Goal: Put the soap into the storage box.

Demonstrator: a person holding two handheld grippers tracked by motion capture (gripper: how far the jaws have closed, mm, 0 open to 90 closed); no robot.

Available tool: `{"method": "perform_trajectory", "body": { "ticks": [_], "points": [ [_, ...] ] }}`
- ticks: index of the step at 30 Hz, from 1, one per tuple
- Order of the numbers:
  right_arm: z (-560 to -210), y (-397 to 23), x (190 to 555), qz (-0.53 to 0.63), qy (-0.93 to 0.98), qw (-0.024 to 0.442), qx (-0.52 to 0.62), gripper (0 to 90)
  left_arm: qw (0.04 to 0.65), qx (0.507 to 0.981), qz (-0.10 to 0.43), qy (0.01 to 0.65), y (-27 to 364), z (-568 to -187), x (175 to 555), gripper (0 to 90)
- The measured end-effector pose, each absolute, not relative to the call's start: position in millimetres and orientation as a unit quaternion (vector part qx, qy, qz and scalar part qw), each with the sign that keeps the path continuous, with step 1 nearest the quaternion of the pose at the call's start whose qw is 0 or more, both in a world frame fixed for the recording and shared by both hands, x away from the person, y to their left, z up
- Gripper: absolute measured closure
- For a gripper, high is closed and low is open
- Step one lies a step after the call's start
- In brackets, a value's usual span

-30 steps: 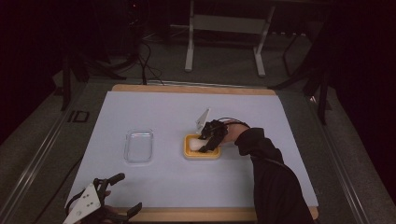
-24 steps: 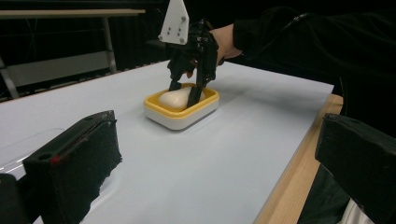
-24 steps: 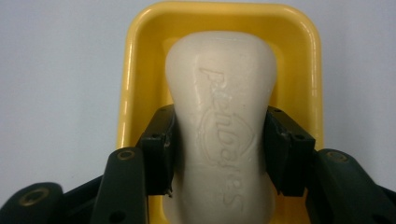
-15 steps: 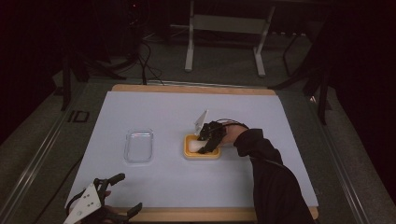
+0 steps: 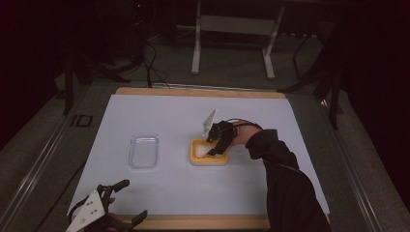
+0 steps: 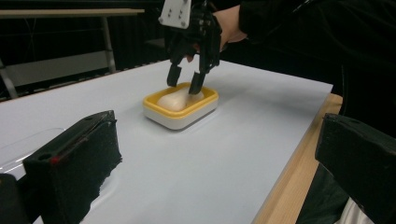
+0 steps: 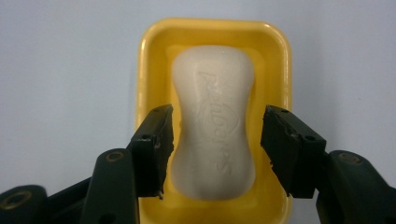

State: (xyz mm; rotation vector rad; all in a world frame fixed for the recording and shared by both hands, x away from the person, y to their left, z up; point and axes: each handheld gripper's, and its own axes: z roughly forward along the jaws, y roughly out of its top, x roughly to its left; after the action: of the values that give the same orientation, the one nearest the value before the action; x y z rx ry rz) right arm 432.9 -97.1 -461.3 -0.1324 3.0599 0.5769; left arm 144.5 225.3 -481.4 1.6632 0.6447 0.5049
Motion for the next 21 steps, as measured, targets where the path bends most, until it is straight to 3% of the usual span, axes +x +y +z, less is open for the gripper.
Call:
{"method": "perform_trajectory", "body": {
  "ticks": [7, 12, 21],
  "points": [
    [-448, -101, 427, 0.188, 0.981, 0.016, -0.037, 41.2, 0.598, 0.719, 0.218, 0.278, 225, -482, 145, 0.1],
    [-442, -104, 427, 0.184, 0.983, 0.017, -0.002, 28.9, 0.597, 0.720, 0.217, 0.279, 224, -482, 145, 0.1],
    [-432, -115, 430, 0.201, 0.975, 0.045, 0.090, 18.1, 0.598, 0.720, 0.213, 0.281, 224, -482, 147, 0.1]
  ]
}}
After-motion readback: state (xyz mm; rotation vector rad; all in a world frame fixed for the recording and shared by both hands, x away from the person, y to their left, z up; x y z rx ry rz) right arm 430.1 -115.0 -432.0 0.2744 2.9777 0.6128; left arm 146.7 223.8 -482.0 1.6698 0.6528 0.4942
